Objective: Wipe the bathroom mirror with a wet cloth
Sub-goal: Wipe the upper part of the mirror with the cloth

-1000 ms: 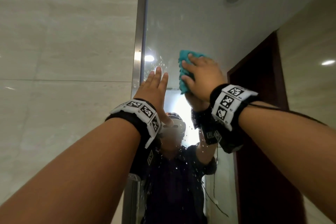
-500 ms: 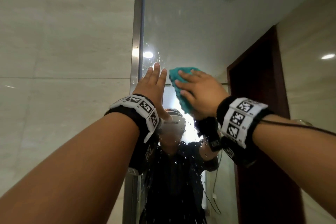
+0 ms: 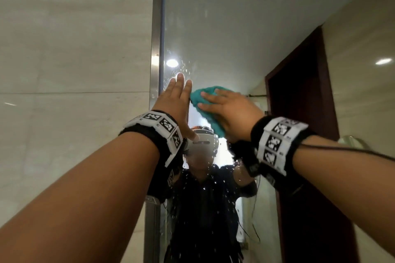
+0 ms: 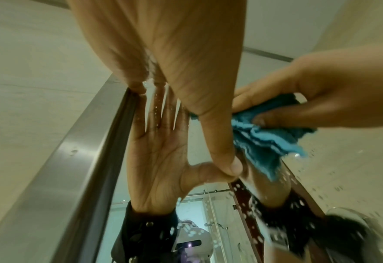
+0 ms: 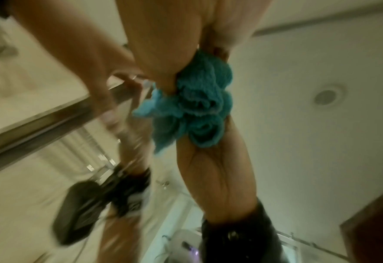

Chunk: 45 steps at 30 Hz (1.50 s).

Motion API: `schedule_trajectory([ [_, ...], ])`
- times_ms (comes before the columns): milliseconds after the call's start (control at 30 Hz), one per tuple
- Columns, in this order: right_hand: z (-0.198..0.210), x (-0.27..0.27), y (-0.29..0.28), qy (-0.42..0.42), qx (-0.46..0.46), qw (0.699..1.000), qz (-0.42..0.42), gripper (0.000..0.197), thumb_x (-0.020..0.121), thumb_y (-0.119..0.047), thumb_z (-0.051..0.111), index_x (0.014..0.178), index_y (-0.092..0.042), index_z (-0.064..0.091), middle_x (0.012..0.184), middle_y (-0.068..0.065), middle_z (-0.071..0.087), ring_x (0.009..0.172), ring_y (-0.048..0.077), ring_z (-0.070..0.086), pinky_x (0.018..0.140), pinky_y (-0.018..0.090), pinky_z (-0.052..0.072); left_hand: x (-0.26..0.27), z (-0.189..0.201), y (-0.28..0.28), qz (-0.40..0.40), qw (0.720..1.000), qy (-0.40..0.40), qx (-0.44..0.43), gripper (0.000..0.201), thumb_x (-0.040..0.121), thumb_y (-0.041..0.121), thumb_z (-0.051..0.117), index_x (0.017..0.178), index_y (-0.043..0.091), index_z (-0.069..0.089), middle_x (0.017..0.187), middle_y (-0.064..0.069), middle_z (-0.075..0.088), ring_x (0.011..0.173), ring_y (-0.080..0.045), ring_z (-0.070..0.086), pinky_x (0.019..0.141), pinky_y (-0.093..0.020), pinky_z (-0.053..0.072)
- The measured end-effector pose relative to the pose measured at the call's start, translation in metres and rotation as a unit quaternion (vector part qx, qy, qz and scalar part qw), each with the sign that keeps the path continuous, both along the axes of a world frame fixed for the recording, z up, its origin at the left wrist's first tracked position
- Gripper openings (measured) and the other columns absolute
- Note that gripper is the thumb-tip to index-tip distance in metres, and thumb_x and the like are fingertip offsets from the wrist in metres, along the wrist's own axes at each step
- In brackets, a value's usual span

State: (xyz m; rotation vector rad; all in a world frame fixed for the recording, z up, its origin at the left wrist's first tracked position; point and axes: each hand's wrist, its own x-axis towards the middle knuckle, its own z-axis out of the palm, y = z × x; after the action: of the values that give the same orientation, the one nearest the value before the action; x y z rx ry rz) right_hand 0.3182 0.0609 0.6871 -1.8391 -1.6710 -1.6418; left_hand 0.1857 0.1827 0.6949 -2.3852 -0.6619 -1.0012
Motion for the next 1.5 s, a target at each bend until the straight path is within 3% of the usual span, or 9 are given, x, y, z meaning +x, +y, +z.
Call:
schedule_trajectory([
  [133, 0.058, 0.032, -0.017, 0.133, 0.128, 0.982, -0.04, 0.05, 0.091, -0.019, 0.051, 0.14, -0.02, 0.041, 0.153, 0.008, 0.025, 0.136, 0.03, 0.031, 0.114, 0.034, 0.02, 0.001, 0.0, 0.001, 0.007, 1.0, -0.001, 0.003, 0.14, 0.06, 0.06, 0.078, 0.146, 0.012, -0.021, 0.155, -0.008, -0.024, 0.144, -0.025, -0.017, 0.116, -0.034, -0.003],
  [400, -0.015, 0.013, 0.003, 0.014, -0.021, 0.999, -0.033, 0.061, 0.084, -0.027, 0.063, 0.14, -0.03, 0.039, 0.153, -0.002, 0.026, 0.138, 0.029, 0.029, 0.115, 0.041, 0.019, 0.001, -0.001, 0.0, 0.003, 1.0, -0.013, 0.011, 0.142, 0.057, 0.062, 0.079, 0.147, 0.013, -0.018, 0.155, -0.008, -0.022, 0.144, -0.025, -0.014, 0.116, -0.035, 0.001],
  [633, 0.017, 0.031, -0.012, 0.106, 0.15, 0.982, -0.037, 0.058, 0.085, -0.021, 0.059, 0.14, -0.021, 0.04, 0.152, 0.007, 0.028, 0.136, 0.033, 0.03, 0.113, 0.038, 0.017, 0.003, -0.002, 0.003, -0.006, 1.0, -0.022, 0.009, 0.141, 0.056, 0.06, 0.08, 0.148, 0.015, -0.018, 0.156, -0.005, -0.022, 0.144, -0.024, -0.014, 0.115, -0.034, -0.001],
  [767, -0.034, 0.005, 0.015, -0.015, 0.004, 1.0, 0.012, 0.063, 0.074, -0.017, 0.074, 0.133, -0.017, 0.05, 0.144, 0.01, 0.042, 0.128, 0.04, 0.04, 0.109, 0.048, 0.027, 0.002, -0.001, 0.003, -0.006, 1.0, -0.016, 0.012, 0.141, 0.058, 0.06, 0.079, 0.147, 0.012, -0.019, 0.155, -0.009, -0.022, 0.144, -0.026, -0.015, 0.116, -0.034, -0.002],
  [900, 0.0, 0.013, -0.007, 0.124, 0.081, 0.987, 0.07, 0.054, 0.09, -0.016, 0.057, 0.141, -0.023, 0.039, 0.131, 0.002, 0.051, 0.116, 0.021, 0.05, 0.101, 0.019, 0.035, 0.002, -0.001, 0.004, -0.007, 1.0, -0.018, 0.009, 0.141, 0.058, 0.059, 0.08, 0.147, 0.013, -0.019, 0.155, -0.007, -0.022, 0.144, -0.024, -0.015, 0.115, -0.032, -0.003],
  [1000, 0.027, 0.019, -0.023, 0.189, 0.186, 0.964, -0.002, 0.054, 0.094, -0.02, 0.049, 0.145, -0.021, 0.03, 0.146, 0.003, 0.038, 0.129, 0.021, 0.039, 0.107, 0.021, 0.023, 0.003, -0.002, 0.005, -0.008, 1.0, -0.02, 0.002, 0.142, 0.056, 0.059, 0.081, 0.147, 0.015, -0.019, 0.155, -0.005, -0.023, 0.144, -0.023, -0.015, 0.115, -0.033, -0.002],
  [1133, -0.009, -0.004, -0.001, 0.078, 0.05, 0.995, -0.046, 0.065, 0.092, -0.03, 0.053, 0.148, -0.022, 0.021, 0.156, 0.0, 0.017, 0.141, 0.021, 0.019, 0.114, 0.027, 0.005, 0.002, -0.002, 0.003, -0.003, 1.0, -0.019, 0.003, 0.141, 0.057, 0.058, 0.081, 0.147, 0.014, -0.018, 0.156, -0.007, -0.022, 0.144, -0.024, -0.014, 0.115, -0.034, -0.001],
  [1367, 0.038, 0.029, -0.014, 0.133, 0.127, 0.981, -0.057, 0.056, 0.094, -0.021, 0.048, 0.146, -0.022, 0.027, 0.155, 0.0, 0.021, 0.139, 0.025, 0.025, 0.113, 0.031, 0.014, 0.004, 0.001, 0.003, 0.007, 1.0, -0.016, 0.006, 0.142, 0.056, 0.059, 0.081, 0.148, 0.014, -0.018, 0.155, -0.007, -0.022, 0.144, -0.024, -0.015, 0.116, -0.035, 0.0],
  [1500, -0.009, -0.001, -0.003, 0.084, 0.085, 0.991, -0.059, 0.066, 0.091, -0.029, 0.054, 0.148, -0.02, 0.021, 0.156, 0.001, 0.018, 0.14, 0.025, 0.021, 0.114, 0.033, 0.009, 0.001, -0.002, 0.0, 0.002, 1.0, -0.013, 0.005, 0.142, 0.056, 0.06, 0.081, 0.148, 0.013, -0.017, 0.156, -0.006, -0.022, 0.144, -0.024, -0.015, 0.116, -0.034, -0.001],
])
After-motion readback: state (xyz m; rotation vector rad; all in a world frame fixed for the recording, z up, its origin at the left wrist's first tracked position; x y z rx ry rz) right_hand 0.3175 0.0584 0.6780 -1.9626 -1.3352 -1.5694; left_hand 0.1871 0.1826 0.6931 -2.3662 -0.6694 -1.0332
